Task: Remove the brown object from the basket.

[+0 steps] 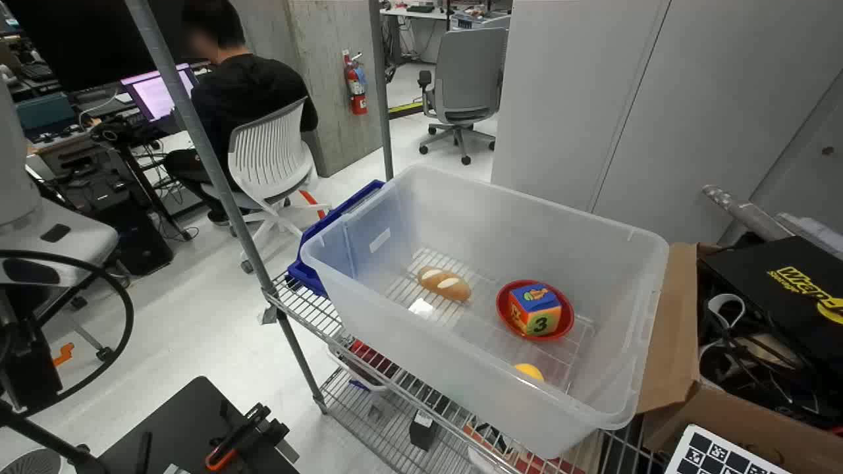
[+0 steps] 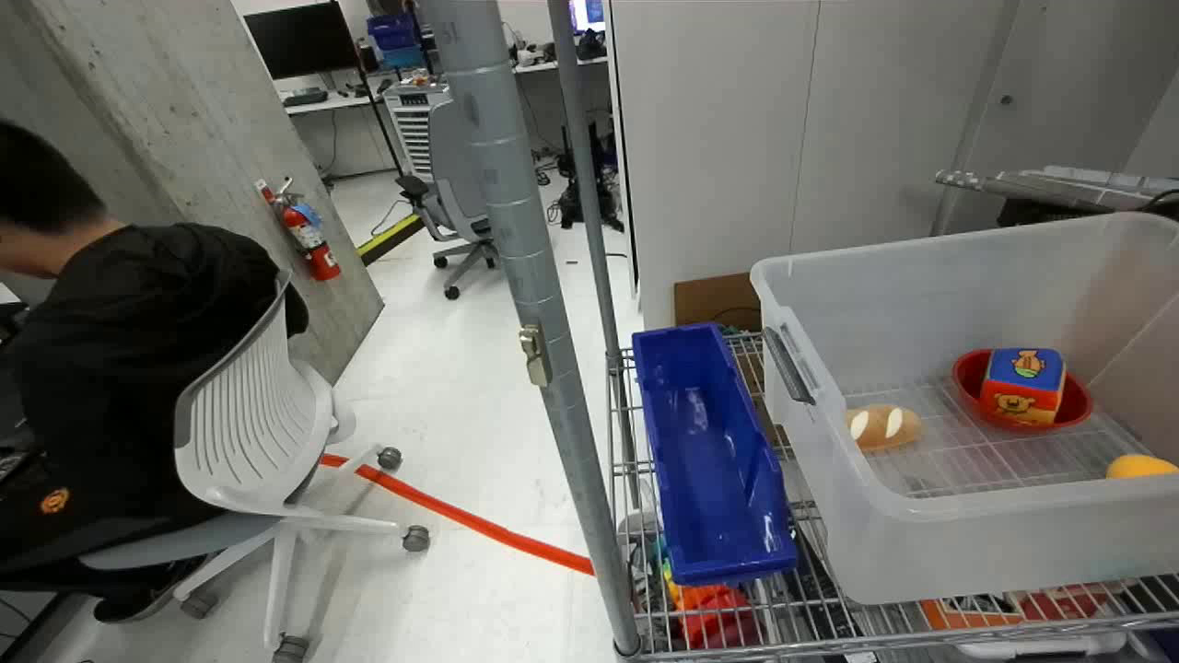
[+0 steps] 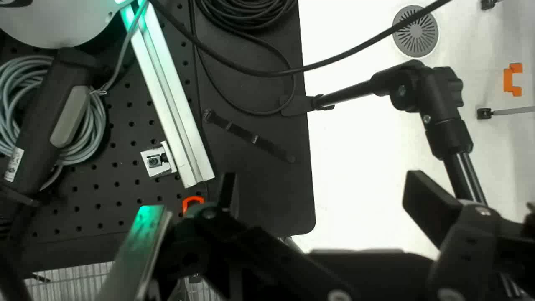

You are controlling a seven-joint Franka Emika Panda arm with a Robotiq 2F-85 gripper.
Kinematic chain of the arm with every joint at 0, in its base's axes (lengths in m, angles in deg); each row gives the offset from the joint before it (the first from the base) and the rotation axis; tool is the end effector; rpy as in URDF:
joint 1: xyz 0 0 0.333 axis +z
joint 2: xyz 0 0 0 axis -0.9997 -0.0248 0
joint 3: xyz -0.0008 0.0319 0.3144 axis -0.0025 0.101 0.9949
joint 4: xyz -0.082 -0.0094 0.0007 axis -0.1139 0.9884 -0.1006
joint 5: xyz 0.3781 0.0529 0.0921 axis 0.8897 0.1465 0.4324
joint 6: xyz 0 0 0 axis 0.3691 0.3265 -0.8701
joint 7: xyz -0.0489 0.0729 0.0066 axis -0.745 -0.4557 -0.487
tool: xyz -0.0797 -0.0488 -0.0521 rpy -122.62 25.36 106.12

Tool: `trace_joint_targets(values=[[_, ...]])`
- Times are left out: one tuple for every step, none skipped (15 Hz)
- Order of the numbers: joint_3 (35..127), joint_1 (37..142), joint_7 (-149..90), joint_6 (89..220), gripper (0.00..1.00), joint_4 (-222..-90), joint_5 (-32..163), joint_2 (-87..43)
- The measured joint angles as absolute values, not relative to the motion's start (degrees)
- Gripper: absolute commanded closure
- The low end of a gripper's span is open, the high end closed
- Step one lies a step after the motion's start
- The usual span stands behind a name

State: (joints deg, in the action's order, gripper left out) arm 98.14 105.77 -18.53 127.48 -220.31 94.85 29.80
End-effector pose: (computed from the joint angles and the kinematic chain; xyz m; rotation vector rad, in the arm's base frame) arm 0.2636 0.1867 0.3842 -2.9232 -0.0056 0.4707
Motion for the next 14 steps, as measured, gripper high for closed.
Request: trace_joint_targets(values=[[98.1,105.8,-18.5,127.5,0.00,-220.3,94.8,29.8],[98.1,105.8,-18.5,127.5,0.00,-220.3,94.8,29.8],[98.1,105.8,-18.5,127.5,0.00,-220.3,94.8,29.8],[98.1,105.8,-18.5,127.5,0.00,-220.3,94.8,29.8],[98.1,105.8,-18.5,127.5,0.00,-220.3,94.8,29.8],[98.1,105.8,-18.5,127.5,0.00,-220.3,94.8,29.8],[98.1,105.7,-18.5,127.5,0.00,-220.3,94.8,29.8],[98.1,105.3,-18.5,127.5,0.00,-220.3,94.7,29.8],[98.1,104.6,-18.5,127.5,0.00,-220.3,94.4,29.8],[98.1,103.7,-18.5,127.5,0.00,-220.2,94.0,29.8],[98.0,102.6,-18.5,127.6,0.00,-220.0,93.5,29.8],[97.6,101.5,-18.6,128.0,0.00,-219.6,93.0,29.8],[97.2,100.3,-18.8,128.9,0.00,-219.1,92.5,29.8],[96.8,99.1,-19.0,130.5,0.00,-218.5,91.6,29.8]])
